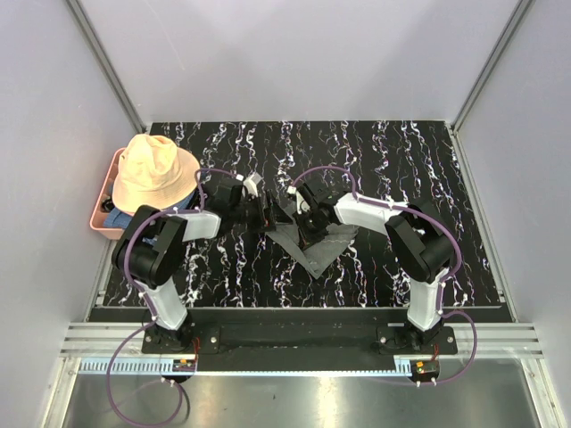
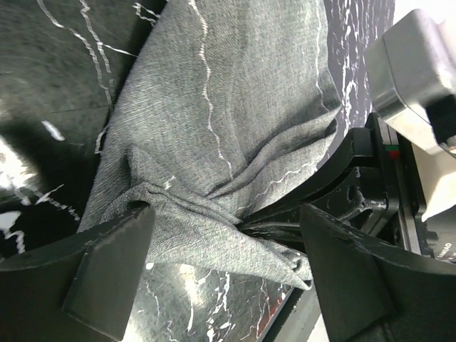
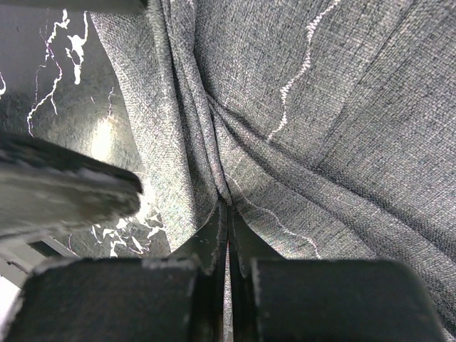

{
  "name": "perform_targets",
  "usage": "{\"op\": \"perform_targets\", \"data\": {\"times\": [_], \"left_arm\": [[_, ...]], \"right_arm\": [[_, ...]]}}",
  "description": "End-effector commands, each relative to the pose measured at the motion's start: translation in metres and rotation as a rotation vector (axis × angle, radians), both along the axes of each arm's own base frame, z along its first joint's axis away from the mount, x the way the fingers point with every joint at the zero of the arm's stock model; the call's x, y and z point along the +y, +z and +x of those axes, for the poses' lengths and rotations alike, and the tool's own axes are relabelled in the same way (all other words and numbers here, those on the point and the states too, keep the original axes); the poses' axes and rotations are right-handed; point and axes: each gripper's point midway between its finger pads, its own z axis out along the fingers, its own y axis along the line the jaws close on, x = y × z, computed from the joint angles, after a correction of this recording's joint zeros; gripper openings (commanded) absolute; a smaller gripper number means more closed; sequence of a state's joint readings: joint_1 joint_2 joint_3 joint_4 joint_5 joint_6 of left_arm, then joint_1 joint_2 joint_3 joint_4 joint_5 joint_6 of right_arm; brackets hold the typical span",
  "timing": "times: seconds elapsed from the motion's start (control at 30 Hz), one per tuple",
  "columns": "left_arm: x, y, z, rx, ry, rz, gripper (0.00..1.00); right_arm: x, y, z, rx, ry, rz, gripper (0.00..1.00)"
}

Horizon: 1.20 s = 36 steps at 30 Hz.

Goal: Fold the napkin, place the utensils inside, and roll it up
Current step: Roll the napkin with the utensil

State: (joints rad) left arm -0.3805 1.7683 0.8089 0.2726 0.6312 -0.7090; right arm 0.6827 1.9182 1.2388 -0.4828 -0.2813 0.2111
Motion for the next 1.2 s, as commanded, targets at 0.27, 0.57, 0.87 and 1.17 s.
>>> {"op": "perform_targets", "data": {"times": [0.27,0.57,0.87,1.17], "left_arm": [[0.037,0.021,0.019,-0.167,0.095,0.124,0.91],[0.048,-0.006,0.017,-0.154,0.094,0.189,0.88],[0.029,-0.013,0.020,-0.182,0.047,0.115,0.75],[0.024,-0.030,0.015,-0.152,0.030,0.130,0.54]], "right_arm": [[-0.008,-0.021,-0.004,0.005,0.021,-0.055,0.00],[-0.005,-0.025,-0.006,0.022,0.036,-0.042,0.00],[-0.004,-0.027,-0.008,0.035,0.040,-0.037,0.00],[-0.005,-0.028,-0.008,0.038,0.040,-0.032,0.00]]}}
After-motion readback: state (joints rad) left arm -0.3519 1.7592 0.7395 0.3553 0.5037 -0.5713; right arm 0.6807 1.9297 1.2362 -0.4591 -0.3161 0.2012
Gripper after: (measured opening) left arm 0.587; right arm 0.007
